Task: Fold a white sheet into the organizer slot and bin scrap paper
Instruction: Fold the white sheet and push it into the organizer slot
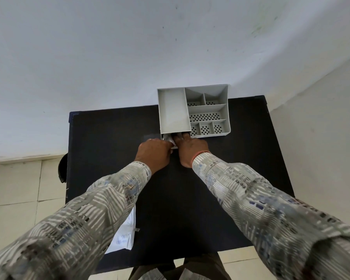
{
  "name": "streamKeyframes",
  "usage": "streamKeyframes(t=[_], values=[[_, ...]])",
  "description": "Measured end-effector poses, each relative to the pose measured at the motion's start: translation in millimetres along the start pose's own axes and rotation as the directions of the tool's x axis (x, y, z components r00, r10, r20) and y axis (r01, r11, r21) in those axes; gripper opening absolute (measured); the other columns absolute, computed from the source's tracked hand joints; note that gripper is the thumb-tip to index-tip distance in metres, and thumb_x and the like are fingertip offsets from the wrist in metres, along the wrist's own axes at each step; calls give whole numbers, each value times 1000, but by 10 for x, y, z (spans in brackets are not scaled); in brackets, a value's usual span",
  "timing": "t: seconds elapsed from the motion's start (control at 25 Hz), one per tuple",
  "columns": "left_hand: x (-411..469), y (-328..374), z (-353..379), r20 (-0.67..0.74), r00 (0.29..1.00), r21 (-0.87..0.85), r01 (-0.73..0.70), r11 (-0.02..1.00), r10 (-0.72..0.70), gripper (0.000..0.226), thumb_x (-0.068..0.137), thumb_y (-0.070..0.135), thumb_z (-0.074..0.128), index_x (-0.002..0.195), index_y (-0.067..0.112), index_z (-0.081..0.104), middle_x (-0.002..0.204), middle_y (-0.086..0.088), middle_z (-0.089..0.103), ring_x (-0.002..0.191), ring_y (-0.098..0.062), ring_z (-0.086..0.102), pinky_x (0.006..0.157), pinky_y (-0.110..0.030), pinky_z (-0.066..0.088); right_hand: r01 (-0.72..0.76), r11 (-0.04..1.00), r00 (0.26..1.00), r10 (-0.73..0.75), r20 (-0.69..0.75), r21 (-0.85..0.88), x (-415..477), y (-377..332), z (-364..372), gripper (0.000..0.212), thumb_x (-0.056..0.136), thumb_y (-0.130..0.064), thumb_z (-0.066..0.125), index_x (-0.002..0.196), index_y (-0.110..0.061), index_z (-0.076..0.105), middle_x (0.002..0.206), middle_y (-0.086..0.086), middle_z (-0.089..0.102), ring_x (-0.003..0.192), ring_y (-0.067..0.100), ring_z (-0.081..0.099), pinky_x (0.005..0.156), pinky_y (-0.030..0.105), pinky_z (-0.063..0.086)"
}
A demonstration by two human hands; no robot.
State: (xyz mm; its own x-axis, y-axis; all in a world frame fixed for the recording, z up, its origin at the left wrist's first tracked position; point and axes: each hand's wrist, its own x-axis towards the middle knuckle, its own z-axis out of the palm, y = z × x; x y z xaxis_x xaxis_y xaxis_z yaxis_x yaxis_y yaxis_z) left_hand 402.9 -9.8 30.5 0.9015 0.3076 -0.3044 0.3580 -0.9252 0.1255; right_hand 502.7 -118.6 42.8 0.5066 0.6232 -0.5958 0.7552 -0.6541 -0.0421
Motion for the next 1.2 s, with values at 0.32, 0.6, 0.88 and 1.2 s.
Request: streamKeyframes(t=[0.32, 0.6, 0.88, 1.2], values=[[62, -17, -69, -27, 1000, -28, 11, 1000, -12, 31, 100, 38, 52, 120, 24, 72, 102, -9, 77, 93, -36, 75, 78, -44, 63, -28, 994, 963, 57, -264, 110, -574, 85, 215, 37, 96, -26, 58, 132, -21, 60, 129, 5, 61, 109, 30, 70, 79, 38, 54], [-150, 71, -127, -17, 999, 14, -34, 999, 34, 33, 98, 42, 54, 119, 20, 68, 102, -8, 78, 93, -35, 76, 74, -42, 61, 9, 997, 983, 5, -182, 80, -301, 144, 98, 47, 91, -24, 63, 137, -17, 58, 136, 8, 65, 122, 34, 65, 98, 47, 56], [-103, -11, -257, 56, 996, -80, 73, 994, -69, 46, 91, 42, 61, 133, 22, 65, 118, -10, 76, 110, -39, 72, 89, -47, 59, 17, 997, 994, -9, -105, 73, -225, 188, -43, 52, 90, -18, 62, 142, -16, 54, 143, 7, 60, 130, 34, 61, 102, 49, 54], [-700, -515, -49, 132, 928, -411, 372, 832, -349, 53, 87, 48, 71, 134, 24, 65, 124, -11, 76, 113, -38, 72, 97, -48, 59, -8, 908, 998, 31, -48, 419, -438, -273, 353, 46, 96, -31, 64, 141, -20, 63, 138, 8, 68, 128, 30, 63, 109, 38, 50]])
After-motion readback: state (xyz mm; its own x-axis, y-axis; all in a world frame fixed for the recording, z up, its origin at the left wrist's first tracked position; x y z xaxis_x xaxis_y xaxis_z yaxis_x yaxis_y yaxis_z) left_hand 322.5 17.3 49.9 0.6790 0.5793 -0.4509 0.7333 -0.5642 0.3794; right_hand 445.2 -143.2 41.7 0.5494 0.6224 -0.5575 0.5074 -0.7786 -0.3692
